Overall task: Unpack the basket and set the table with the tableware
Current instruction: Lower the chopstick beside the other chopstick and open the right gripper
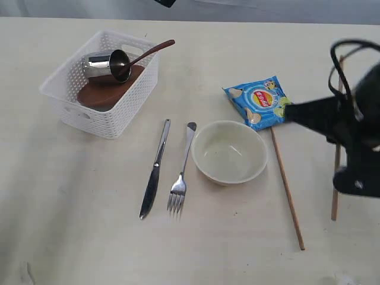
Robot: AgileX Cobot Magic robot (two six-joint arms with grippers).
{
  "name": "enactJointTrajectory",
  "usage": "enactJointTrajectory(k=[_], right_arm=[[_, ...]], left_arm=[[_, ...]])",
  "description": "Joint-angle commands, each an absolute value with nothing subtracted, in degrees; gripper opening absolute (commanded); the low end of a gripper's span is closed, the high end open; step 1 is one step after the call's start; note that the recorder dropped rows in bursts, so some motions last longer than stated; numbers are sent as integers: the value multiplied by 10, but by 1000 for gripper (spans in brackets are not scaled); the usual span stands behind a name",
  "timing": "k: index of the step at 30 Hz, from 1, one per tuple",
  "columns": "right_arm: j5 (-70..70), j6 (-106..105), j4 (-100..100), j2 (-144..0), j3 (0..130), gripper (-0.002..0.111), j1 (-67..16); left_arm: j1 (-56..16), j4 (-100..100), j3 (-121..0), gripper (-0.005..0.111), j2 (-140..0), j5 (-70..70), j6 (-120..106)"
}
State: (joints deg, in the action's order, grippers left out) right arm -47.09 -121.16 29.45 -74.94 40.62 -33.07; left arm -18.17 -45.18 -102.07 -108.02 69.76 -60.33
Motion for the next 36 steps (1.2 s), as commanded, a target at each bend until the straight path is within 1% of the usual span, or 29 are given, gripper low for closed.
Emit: enactJointTrajectory(k=[1, 7, 11, 22, 33, 36], right_arm=[[-373, -1217, 297, -673, 303, 0, -327], [-346, -1217, 289, -649, 280, 0, -328], [-297, -1217, 310, -669, 280, 0, -331], [-262, -1216, 336, -756, 279, 0, -339], [-241, -1216, 377, -769, 250, 0, -339], [-214, -1216, 377, -770, 250, 0, -339]], left_arm=[[-179, -458, -1017, 0, -1080, 700, -601], [-179, -485, -1017, 0, -1080, 700, -596], [-179, -487, -1017, 0, -1080, 700, -596], [-179, -483, -1017, 0, -1080, 700, -606], [-179, -483, -1017, 0, -1080, 700, -619], [-179, -483, -1017, 0, -1080, 700, -622]])
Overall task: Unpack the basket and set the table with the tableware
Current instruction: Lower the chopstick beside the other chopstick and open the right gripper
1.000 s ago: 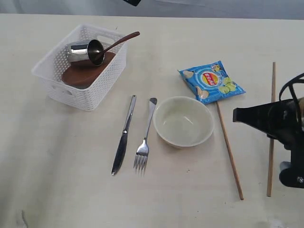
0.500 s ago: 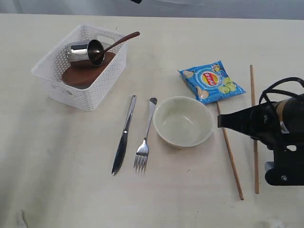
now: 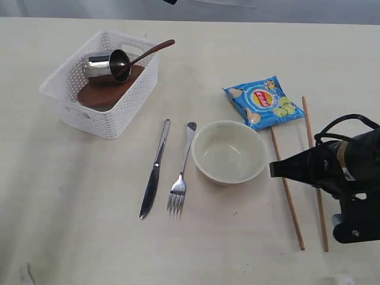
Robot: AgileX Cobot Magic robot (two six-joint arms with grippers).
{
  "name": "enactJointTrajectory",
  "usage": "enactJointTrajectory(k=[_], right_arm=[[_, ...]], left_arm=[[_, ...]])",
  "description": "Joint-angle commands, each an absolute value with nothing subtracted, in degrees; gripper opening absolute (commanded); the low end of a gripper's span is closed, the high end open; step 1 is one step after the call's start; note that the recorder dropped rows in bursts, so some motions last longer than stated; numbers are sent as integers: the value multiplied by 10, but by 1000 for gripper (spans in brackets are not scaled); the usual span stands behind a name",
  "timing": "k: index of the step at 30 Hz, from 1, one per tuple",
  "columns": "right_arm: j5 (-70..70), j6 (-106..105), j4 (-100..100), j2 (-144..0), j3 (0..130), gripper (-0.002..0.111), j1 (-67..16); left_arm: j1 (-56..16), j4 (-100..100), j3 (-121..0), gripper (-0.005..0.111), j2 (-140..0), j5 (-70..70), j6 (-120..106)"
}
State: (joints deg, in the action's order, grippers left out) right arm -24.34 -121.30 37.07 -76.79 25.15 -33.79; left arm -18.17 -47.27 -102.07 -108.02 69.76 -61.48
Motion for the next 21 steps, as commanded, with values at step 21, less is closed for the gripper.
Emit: enactJointTrajectory(k=[21], right_arm=[[-203, -1216, 377, -825, 246, 0, -336]], left_arm=[[-179, -483, -1017, 0, -1080, 700, -630]])
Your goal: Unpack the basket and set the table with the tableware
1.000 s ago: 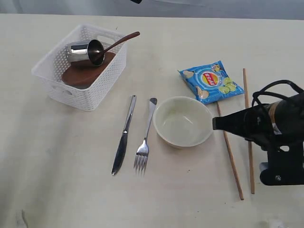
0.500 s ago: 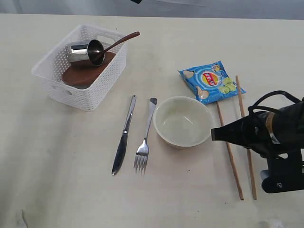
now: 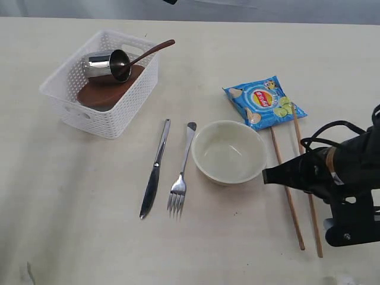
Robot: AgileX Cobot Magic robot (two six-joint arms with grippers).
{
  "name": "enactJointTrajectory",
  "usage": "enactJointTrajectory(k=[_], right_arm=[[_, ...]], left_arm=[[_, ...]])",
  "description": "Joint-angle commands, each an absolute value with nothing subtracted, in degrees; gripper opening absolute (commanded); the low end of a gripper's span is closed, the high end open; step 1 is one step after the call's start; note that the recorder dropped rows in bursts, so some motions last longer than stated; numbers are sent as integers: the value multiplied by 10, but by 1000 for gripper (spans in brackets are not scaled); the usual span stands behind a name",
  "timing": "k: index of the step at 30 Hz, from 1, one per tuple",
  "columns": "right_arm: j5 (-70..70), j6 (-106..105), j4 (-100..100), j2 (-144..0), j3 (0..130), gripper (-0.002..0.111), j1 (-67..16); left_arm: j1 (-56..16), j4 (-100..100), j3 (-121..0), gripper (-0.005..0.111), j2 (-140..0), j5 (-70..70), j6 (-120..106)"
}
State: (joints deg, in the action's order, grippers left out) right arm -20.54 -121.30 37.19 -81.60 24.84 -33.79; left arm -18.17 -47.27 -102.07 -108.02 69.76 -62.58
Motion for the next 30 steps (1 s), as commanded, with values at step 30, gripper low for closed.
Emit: enactJointTrajectory(k=[30], right_arm=[[-122, -1212, 416, -863, 247, 31, -287]], left_arm=[[-179, -483, -1017, 0, -1080, 700, -642]])
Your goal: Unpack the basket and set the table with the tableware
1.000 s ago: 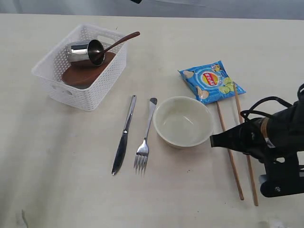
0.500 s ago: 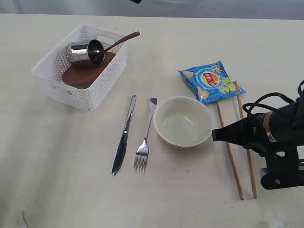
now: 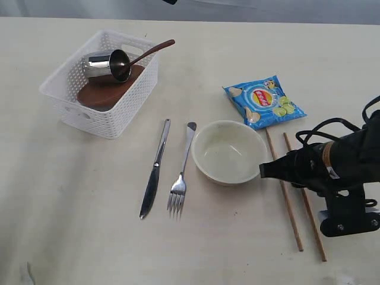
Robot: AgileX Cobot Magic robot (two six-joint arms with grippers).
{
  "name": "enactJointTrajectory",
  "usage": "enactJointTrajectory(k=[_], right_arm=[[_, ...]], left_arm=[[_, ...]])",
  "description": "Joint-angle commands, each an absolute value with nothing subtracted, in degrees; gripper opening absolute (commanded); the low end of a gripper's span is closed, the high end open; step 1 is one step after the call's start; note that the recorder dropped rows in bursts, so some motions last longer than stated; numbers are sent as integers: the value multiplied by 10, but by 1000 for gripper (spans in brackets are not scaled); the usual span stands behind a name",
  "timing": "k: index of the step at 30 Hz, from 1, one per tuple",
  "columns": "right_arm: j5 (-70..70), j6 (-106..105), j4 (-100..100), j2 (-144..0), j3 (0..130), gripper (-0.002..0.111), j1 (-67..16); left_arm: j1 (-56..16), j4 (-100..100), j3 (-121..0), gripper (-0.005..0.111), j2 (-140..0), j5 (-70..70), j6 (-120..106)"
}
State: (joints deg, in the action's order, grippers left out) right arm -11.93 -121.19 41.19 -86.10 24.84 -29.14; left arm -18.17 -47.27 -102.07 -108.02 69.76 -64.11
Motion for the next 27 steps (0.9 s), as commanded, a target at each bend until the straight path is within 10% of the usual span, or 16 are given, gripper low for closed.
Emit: enactJointTrajectory(k=[1, 12, 18, 27], right_arm=[[-122, -1212, 416, -863, 247, 31, -287], [-104, -1082, 325, -834, 307, 31, -287], [-243, -1038, 304, -809, 435, 1, -274], [-274, -813, 280, -809, 638, 0, -275]], left_arm=[[-179, -483, -1017, 0, -1080, 700, -642], [-179, -483, -1017, 0, -1080, 700, -642], [-179, -483, -1017, 0, -1080, 700, -642], [-179, -484, -1017, 0, -1080, 700, -641]])
